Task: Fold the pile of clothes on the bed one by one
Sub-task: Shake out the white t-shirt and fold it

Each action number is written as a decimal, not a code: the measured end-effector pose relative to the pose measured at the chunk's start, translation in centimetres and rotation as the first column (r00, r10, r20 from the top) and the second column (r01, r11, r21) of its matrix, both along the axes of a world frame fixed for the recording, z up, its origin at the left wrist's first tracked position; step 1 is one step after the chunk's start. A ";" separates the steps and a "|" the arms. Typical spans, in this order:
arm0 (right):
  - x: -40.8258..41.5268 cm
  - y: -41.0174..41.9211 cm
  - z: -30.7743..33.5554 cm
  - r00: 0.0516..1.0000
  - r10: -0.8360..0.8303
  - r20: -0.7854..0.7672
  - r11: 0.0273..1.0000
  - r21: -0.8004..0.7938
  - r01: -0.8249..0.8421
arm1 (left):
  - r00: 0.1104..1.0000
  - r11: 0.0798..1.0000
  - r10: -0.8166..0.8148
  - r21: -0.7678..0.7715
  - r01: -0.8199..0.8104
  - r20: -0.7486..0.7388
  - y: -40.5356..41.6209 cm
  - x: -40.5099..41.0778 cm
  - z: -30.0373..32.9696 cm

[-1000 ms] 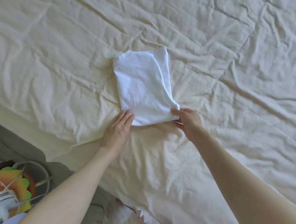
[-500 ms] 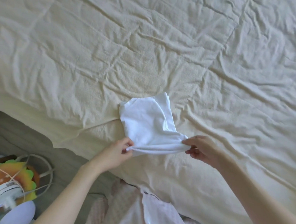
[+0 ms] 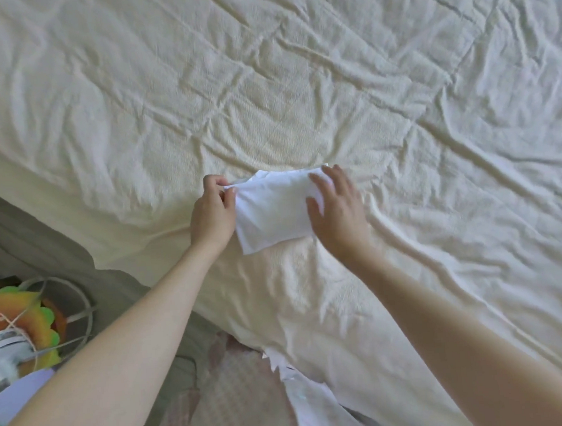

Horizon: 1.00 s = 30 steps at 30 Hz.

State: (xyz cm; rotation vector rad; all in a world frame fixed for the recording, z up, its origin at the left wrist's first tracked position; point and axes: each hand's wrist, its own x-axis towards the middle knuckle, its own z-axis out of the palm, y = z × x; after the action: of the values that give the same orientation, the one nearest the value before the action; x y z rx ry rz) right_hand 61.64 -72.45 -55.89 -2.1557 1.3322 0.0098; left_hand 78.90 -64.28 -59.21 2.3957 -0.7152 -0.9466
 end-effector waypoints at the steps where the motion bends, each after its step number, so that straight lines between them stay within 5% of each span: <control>1: -0.3 1.1 -0.4 0.992 0.121 -0.035 0.991 -0.050 -0.123 | 0.999 0.999 0.023 -0.026 -0.023 0.029 0.2 -0.4 0.3; 4: -1.1 3.0 -1.7 0.970 0.221 -0.105 0.969 -0.089 -0.231 | 0.945 0.970 -0.147 -0.144 0.195 0.292 1.5 -2.2 1.2; 7: -1.5 3.1 -2.5 0.968 0.221 -0.115 0.964 -0.123 -0.235 | 0.732 0.802 -0.512 -0.055 0.595 0.450 2.9 -4.2 1.0; 12: -1.6 0.4 -4.5 0.925 0.314 -0.216 0.935 -0.097 -0.340 | 0.726 0.751 -0.659 0.137 0.645 0.194 2.9 -3.9 -1.7; 16: -1.7 -0.9 -7.3 0.863 0.368 -0.345 0.919 -0.007 -0.395 | 0.613 0.615 -0.773 0.431 0.660 0.164 1.9 -2.7 -4.5; 22: -1.3 -1.7 -8.2 0.835 0.426 -0.349 0.902 0.098 -0.420 | 0.582 0.495 -0.813 0.558 0.667 0.025 0.4 -3.2 -4.5; 24: -0.9 -1.8 -6.7 0.922 0.332 -0.198 0.943 0.105 -0.317 | 0.642 0.569 -0.766 0.432 0.700 -0.030 0.1 -2.8 -3.3; 26: -0.8 -1.6 -5.4 0.999 -0.002 0.047 0.997 0.072 -0.002 | 0.800 0.793 -0.600 0.132 0.594 0.003 0.6 -2.2 -2.0; 28: -1.2 -1.3 -4.9 0.920 -0.378 0.106 0.921 0.140 0.363 | 0.956 0.952 -0.293 -0.085 0.295 0.037 1.8 -2.0 -1.3; 30: -1.5 -1.7 -5.2 0.795 -0.607 0.011 0.722 0.427 0.545 | 0.999 0.997 0.024 -0.069 -0.027 -0.034 2.8 -1.8 -1.1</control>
State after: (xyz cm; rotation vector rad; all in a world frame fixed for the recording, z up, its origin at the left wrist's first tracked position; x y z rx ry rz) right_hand 60.18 -74.15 -61.05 -1.2999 1.6897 -0.1159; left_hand 77.08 -61.53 -60.28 2.3182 -0.6922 -0.9337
